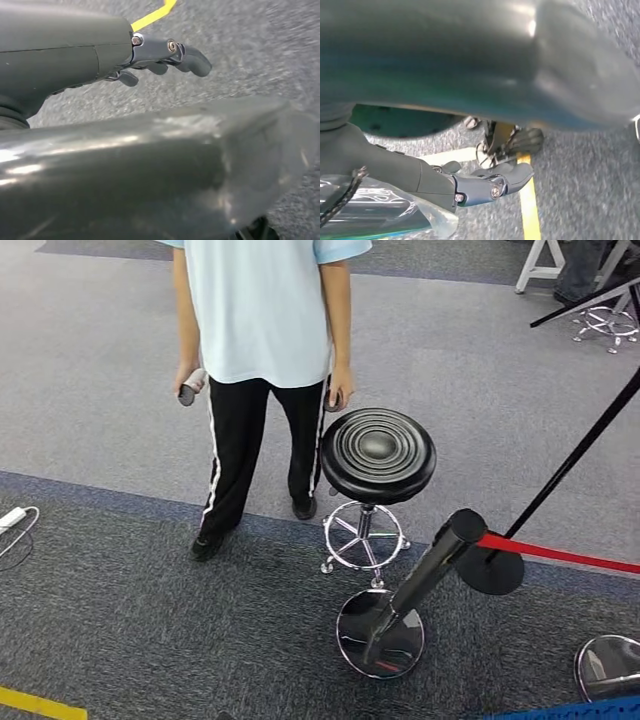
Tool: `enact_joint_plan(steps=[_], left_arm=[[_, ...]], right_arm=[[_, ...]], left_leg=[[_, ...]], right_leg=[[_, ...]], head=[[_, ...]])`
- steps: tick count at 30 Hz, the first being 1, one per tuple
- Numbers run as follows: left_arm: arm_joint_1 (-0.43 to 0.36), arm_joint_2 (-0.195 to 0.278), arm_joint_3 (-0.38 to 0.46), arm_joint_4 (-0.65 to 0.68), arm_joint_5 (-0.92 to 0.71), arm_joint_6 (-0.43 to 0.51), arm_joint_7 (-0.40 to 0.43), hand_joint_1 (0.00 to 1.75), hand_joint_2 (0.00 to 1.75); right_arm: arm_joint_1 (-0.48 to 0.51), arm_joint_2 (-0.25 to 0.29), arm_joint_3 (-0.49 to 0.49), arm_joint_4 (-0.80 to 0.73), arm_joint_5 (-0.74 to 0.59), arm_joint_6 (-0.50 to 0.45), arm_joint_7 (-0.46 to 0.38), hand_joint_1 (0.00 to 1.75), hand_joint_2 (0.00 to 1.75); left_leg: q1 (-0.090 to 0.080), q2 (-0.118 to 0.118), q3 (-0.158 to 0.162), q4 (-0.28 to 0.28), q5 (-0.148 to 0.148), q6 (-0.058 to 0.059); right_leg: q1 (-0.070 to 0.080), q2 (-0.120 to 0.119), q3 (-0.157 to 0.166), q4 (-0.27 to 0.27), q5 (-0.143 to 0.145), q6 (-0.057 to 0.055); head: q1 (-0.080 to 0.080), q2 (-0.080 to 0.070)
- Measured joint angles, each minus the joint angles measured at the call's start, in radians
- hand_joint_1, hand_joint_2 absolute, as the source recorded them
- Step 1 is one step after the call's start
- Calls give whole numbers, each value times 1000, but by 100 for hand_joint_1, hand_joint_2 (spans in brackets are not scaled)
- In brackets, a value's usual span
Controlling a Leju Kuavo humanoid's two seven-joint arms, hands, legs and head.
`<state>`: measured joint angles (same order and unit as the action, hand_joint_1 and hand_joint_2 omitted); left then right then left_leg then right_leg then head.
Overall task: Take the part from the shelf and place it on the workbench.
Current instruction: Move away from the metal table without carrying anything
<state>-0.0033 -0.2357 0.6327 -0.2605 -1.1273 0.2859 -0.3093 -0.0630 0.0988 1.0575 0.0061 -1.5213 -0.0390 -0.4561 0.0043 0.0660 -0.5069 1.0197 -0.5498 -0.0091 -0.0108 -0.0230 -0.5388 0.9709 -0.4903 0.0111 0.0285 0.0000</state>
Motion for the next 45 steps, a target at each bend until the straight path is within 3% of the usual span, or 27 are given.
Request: enact_joint_plan(steps=[2,3,4,5,7,9,11,13,15,17,18,19,20,21,24,26,29,32,34,39,45], left_arm=[[2,0,2,0,-1,-1,-2,0,0],[3,1,3,0,-1,-1,-2,0,0],[4,1,3,0,-1,-1,-2,0,0],[4,1,4,0,-1,-1,-2,0,0],[4,2,4,0,-2,-1,-2,0,0],[4,2,6,0,-4,1,-2,0,0],[4,2,11,0,-7,2,-2,0,0],[3,2,14,0,-10,4,-2,0,0],[3,0,16,0,-14,12,-1,0,0],[4,-1,16,0,-23,25,4,0,0],[6,-1,17,0,-28,32,9,0,0],[8,-1,17,0,-34,39,14,0,0],[9,0,17,0,-39,46,19,0,0],[9,0,17,0,-44,52,24,0,0],[7,-1,17,0,-54,68,40,0,0],[6,-1,17,0,-60,76,52,0,0],[5,-1,19,0,-68,88,67,0,0],[5,-1,21,-1,-71,94,76,0,0],[4,-1,22,-1,-73,94,80,0,0],[4,-1,23,-1,-76,95,84,0,0],[4,-1,25,-1,-83,98,91,0,0]], right_arm=[[-2,0,0,0,0,0,0,0,0],[-2,0,0,0,0,1,0,0,0],[-2,0,0,0,0,1,0,0,0],[-1,0,0,0,0,1,1,0,0],[-1,0,0,0,0,2,1,0,0],[-3,0,0,0,0,4,1,0,0],[-4,1,0,0,0,5,3,0,0],[-1,1,0,0,0,5,4,0,0],[0,0,0,0,0,-1,1,0,0],[-3,0,0,0,0,-10,-4,0,0],[-5,0,0,0,0,-14,-7,0,0],[-5,0,0,0,0,-17,-9,0,0],[-4,0,0,0,0,-20,-11,0,0],[-3,0,0,0,0,-23,-13,0,0],[-5,0,0,0,0,-28,-17,0,0],[-7,0,1,0,0,-29,-18,0,0],[-7,0,4,0,0,-32,-20,0,0],[-7,0,7,0,0,-34,-20,0,0],[-7,0,10,0,0,-37,-20,0,0],[-8,0,17,0,0,-41,-20,0,0],[-8,0,27,0,0,-46,-19,0,0]], left_leg=[[2,-47,-54,126,-71,-4],[2,-55,-87,197,-100,-4],[2,-59,-112,247,-112,-2],[2,-61,-121,260,-102,1],[1,-75,-90,174,-30,11],[1,-130,-38,41,36,23],[0,-166,-18,-18,51,31],[0,-149,-16,-30,54,36],[3,-125,-11,-47,64,45],[2,-99,-9,-55,69,50],[1,-87,-11,-55,69,51],[0,-76,-12,-55,69,51],[0,-68,-12,-55,69,51],[0,-62,-12,-54,69,50],[0,-56,-12,-47,64,38],[-4,-56,-15,-38,60,35],[-6,-56,-17,-35,62,54],[-2,-56,-16,-39,64,56],[0,-56,-16,-40,65,52],[7,-56,-16,-42,66,16],[5,-56,-17,-41,66,13]], right_leg=[[1,22,1,-1,5,-9],[2,35,0,-1,6,-11],[5,49,0,-1,6,-12],[6,63,1,0,6,-12],[9,92,3,2,6,-12],[9,118,0,6,6,-9],[6,141,-12,9,10,1],[1,161,-23,8,15,15],[4,127,-44,37,-6,24],[6,62,-98,146,-68,30],[5,42,-132,216,-100,34],[3,34,-156,270,-120,37],[0,30,-162,291,-120,41],[-4,27,-148,271,-103,44],[-11,20,-26,67,-24,47],[-11,20,17,-2,-11,42],[-8,20,19,-4,-7,38],[-3,21,18,-4,-8,31],[1,21,18,-2,-10,26],[5,20,16,2,-11,21],[3,20,16,2,-11,21]], head=[[-4,0],[-4,0],[-5,0],[-4,0],[-4,0],[-3,0],[-3,0],[-4,0],[-1,0],[4,0],[6,0],[6,0],[6,0],[6,0],[6,0],[5,0],[4,0],[4,0],[4,0],[4,0],[5,0]])
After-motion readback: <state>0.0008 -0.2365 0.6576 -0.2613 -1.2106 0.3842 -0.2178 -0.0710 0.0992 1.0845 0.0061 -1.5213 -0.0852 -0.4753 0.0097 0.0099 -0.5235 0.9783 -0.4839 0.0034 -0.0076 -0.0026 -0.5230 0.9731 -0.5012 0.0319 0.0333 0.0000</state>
